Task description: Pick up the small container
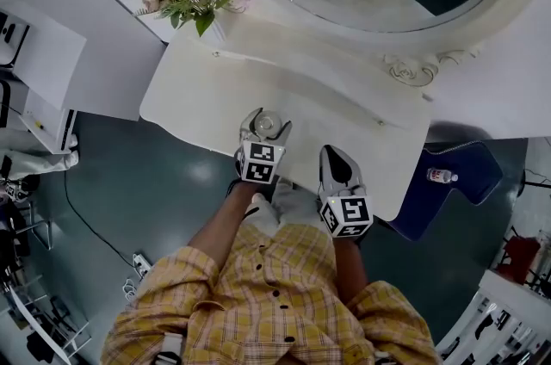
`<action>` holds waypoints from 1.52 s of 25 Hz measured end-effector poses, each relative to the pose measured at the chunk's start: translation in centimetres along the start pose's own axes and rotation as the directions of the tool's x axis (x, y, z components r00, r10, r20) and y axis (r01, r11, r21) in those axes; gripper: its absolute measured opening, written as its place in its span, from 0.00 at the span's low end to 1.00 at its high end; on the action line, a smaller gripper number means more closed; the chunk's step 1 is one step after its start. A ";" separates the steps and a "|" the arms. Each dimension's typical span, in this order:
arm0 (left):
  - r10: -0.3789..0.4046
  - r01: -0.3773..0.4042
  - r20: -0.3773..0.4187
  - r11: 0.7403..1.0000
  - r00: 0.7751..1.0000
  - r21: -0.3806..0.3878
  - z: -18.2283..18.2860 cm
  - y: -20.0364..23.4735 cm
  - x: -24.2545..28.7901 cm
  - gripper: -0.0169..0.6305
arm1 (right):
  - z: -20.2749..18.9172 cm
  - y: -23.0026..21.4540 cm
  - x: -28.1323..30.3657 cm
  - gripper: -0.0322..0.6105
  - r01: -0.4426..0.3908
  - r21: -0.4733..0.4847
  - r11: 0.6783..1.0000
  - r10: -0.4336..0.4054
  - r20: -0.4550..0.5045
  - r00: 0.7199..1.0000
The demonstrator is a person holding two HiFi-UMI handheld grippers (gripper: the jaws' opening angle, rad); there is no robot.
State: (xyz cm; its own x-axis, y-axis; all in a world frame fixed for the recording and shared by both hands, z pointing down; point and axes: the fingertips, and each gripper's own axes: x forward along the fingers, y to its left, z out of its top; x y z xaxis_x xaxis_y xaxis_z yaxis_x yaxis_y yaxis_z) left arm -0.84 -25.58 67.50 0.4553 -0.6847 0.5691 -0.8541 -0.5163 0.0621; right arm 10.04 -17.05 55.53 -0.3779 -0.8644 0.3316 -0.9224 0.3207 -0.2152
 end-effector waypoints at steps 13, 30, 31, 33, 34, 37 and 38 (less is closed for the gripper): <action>-0.022 0.020 0.055 0.999 0.998 0.034 3.0 0.3 -6.0 0.55 | 2.1 2.5 -1.8 0.05 0.041 -0.001 0.999 -0.041 0.031 0.999; -0.040 0.031 0.161 0.998 0.986 0.054 6.8 -0.3 -11.7 0.55 | 4.3 4.4 -4.1 0.05 0.058 -0.005 0.998 -0.057 0.076 0.995; -0.041 0.032 0.167 0.998 0.985 0.057 7.0 -0.4 -12.0 0.55 | 4.4 4.5 -4.3 0.05 0.058 -0.004 0.998 -0.057 0.078 0.995; -0.043 0.032 0.177 0.998 0.983 0.062 7.3 -0.6 -12.6 0.55 | 4.6 4.6 -4.6 0.05 0.057 -0.002 0.998 -0.056 0.082 0.995; -0.044 0.033 0.182 0.997 0.982 0.063 7.4 -0.6 -12.8 0.55 | 4.7 4.6 -4.6 0.05 0.057 -0.002 0.998 -0.056 0.085 0.995; -0.050 0.037 0.199 0.997 0.979 0.068 8.2 -0.6 -13.5 0.55 | 5.4 4.6 -4.7 0.05 0.059 -0.011 0.998 -0.057 0.098 0.994; -0.051 0.038 0.204 0.997 0.978 0.069 8.4 -0.7 -13.7 0.55 | 5.5 4.6 -4.8 0.05 0.060 -0.013 0.998 -0.058 0.101 0.993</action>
State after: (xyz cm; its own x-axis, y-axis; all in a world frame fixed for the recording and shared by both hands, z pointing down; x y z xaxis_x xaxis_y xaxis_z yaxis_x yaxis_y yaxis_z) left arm -4.44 -20.14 52.78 0.5402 -0.7479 0.3858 -0.8169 -0.5761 0.0270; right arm 8.02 -13.54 47.86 -0.3136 -0.9162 0.2494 -0.9444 0.2735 -0.1826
